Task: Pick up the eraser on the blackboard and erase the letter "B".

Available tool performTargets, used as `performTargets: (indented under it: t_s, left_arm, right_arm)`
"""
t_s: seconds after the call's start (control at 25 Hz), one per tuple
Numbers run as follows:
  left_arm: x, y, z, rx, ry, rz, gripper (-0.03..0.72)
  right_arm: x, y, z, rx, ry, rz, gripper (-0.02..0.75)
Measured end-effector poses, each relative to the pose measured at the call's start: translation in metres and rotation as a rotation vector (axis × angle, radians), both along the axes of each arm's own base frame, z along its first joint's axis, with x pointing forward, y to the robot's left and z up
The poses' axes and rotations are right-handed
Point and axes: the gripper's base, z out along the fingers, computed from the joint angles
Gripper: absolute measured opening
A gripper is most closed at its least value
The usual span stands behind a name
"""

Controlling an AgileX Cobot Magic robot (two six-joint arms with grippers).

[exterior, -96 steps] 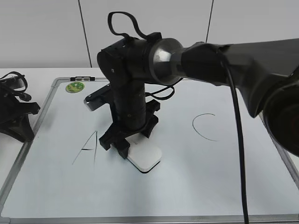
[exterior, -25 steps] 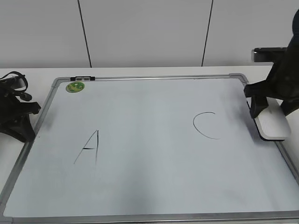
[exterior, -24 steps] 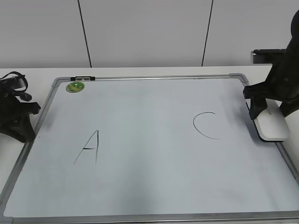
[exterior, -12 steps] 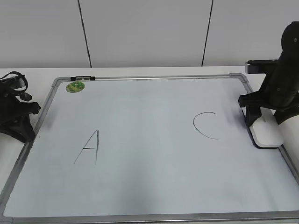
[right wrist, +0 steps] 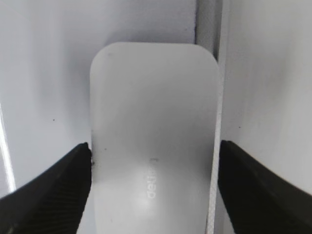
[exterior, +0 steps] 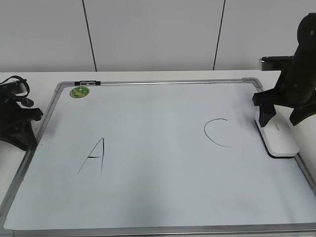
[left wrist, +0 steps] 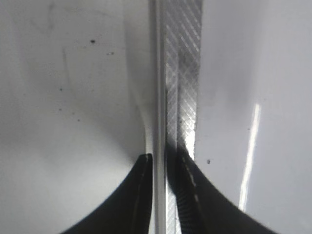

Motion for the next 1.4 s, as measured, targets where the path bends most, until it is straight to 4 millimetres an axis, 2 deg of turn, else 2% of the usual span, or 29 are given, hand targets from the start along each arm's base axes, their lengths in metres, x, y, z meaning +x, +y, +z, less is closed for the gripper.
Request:
performTargets:
  t_s: [0.2, 0.32, 0.4, 0.52, 0.68, 0.84, 1.0, 1.2, 1.4]
  left_arm:
    - [0.002, 0.0, 0.001, 0.004, -0.005, -0.004, 0.139]
    - [0.006, 0.001, 0.004, 0.01, 0.004, -0.021, 0.208]
    - [0.01, 0.002, 0.007, 0.016, 0.007, -0.034, 0.282]
    - [0.017, 0.002, 0.023, 0.013, -0.008, -0.047, 0.347]
    - [0.012, 0.001, 0.061, 0.006, -0.025, -0.072, 0.365]
    - [-0.005, 0.0, 0.109, 0.007, -0.076, -0.091, 0.356]
    - [-0.027, -0.001, 0.163, 0.029, -0.21, -0.081, 0.335]
    - [-0.081, -0.003, 0.232, 0.064, -0.385, -0.077, 0.332]
    - [-0.14, -0.004, 0.267, 0.106, -0.505, -0.075, 0.331]
  right_arm:
    - [0.001, 0.001, 0.035, 0.003, -0.038, 0.027, 0.599]
    - [-0.003, 0.002, 0.056, 0.016, -0.078, 0.043, 0.596]
    - [-0.007, 0.002, 0.066, 0.024, -0.088, 0.045, 0.596]
    - [-0.016, 0.002, 0.081, 0.027, -0.089, 0.056, 0.596]
    - [-0.034, 0.003, 0.112, 0.04, -0.111, 0.079, 0.595]
    - [-0.055, 0.004, 0.145, 0.038, -0.153, 0.12, 0.595]
    - [-0.079, 0.004, 0.178, 0.048, -0.219, 0.128, 0.594]
    - [-0.113, 0.003, 0.216, 0.051, -0.322, 0.133, 0.594]
    - [-0.152, 0.0, 0.253, 0.049, -0.449, 0.137, 0.593]
